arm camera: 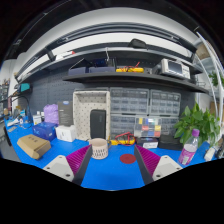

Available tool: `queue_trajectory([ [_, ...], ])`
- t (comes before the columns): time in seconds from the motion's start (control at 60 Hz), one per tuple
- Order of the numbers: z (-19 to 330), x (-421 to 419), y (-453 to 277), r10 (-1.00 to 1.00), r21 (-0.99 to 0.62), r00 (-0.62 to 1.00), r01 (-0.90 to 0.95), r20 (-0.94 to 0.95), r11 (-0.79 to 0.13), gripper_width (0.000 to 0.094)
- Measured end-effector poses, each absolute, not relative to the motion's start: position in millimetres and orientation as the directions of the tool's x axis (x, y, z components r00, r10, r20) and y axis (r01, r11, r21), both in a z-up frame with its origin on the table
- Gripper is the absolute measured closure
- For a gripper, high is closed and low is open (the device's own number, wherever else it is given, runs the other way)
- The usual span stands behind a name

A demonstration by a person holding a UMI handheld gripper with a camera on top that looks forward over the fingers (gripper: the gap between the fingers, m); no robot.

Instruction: Pour water

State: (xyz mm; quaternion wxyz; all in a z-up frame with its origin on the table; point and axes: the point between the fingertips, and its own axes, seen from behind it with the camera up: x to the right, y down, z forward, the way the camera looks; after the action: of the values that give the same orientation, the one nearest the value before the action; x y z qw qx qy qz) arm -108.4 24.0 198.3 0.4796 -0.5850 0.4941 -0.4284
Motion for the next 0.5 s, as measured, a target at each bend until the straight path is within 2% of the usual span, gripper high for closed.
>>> queue_trajectory([
  [0.233, 140, -132, -11, -0.988, -0.981, 0.155, -0.191, 0.005, -0.035, 0.0072],
  [0.5, 89, -167, -121, -0.999, -0.969, 0.025, -0.243, -0.041, 0.034, 0.0070],
])
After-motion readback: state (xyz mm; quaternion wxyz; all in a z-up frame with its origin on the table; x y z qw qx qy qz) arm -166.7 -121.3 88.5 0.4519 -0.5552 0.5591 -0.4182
